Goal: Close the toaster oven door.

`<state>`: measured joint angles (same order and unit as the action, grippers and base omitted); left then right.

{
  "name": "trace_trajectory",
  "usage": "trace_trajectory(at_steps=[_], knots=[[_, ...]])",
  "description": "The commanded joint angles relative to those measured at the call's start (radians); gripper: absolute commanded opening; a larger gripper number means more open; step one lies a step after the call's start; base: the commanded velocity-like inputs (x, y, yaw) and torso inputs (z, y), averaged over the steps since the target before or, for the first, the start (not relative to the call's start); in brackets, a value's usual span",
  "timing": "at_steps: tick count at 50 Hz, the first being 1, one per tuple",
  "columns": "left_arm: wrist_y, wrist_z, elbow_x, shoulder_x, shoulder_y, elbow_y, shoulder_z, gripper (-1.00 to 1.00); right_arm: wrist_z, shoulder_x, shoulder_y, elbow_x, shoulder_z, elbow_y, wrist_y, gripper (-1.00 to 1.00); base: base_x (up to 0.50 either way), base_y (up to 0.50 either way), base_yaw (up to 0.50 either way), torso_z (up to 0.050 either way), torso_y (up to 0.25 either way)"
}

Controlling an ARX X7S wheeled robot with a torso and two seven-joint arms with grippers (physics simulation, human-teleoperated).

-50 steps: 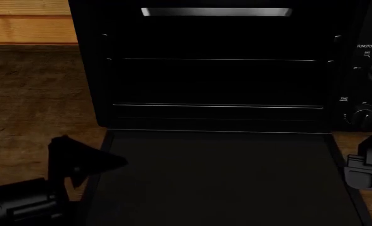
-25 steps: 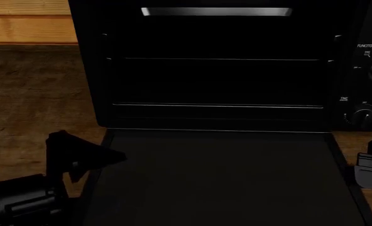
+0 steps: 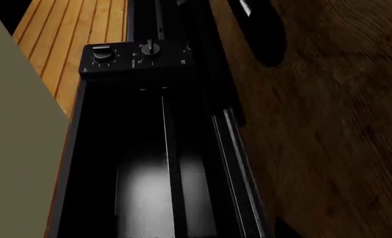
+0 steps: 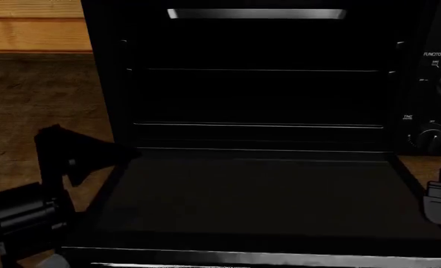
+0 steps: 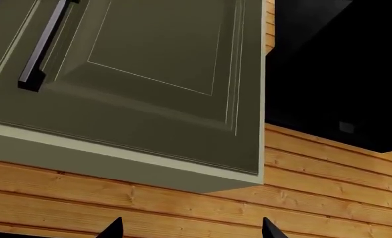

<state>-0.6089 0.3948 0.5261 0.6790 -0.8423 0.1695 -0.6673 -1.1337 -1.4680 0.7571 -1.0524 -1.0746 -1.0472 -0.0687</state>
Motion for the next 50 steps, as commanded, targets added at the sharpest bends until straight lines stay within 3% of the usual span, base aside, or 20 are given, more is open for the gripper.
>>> trace_trajectory(at_steps=[1,11,27,32,38,50], knots=[[0.044,-0.103,-0.192,-0.034,-0.060,-0.102,0.084,1.00,0.008,0.004,0.017,-0.006,-0.028,0.000,-0.001,1.00,0.00,0.00,-0.01,0.000,0.000],[0.038,-0.112,-0.184,-0.032,-0.041,-0.091,0.075,1.00,0.024,0.024,0.021,-0.007,-0.049,0.000,-0.001,1.00,0.00,0.00,0.00,0.002,0.005],[0.257,-0.109,-0.345,-0.075,0.051,-0.213,0.129,1.00,0.052,0.061,0.025,-0.003,-0.066,0.000,0.011,1.00,0.00,-0.01,-0.01,0.001,0.004],[0.266,-0.118,-0.363,-0.078,0.066,-0.221,0.136,1.00,0.094,0.082,0.026,-0.065,-0.180,0.000,-0.019,1.00,0.00,-0.01,-0.01,0.000,0.002],[0.292,-0.146,-0.389,-0.093,0.087,-0.236,0.156,1.00,0.103,0.086,0.026,-0.081,-0.210,0.000,-0.023,1.00,0.00,-0.01,-0.01,0.002,0.003],[0.323,-0.173,-0.420,-0.113,0.093,-0.255,0.178,1.00,0.121,0.119,0.027,-0.057,-0.184,0.000,-0.008,1.00,0.00,-0.01,-0.01,0.001,0.002]])
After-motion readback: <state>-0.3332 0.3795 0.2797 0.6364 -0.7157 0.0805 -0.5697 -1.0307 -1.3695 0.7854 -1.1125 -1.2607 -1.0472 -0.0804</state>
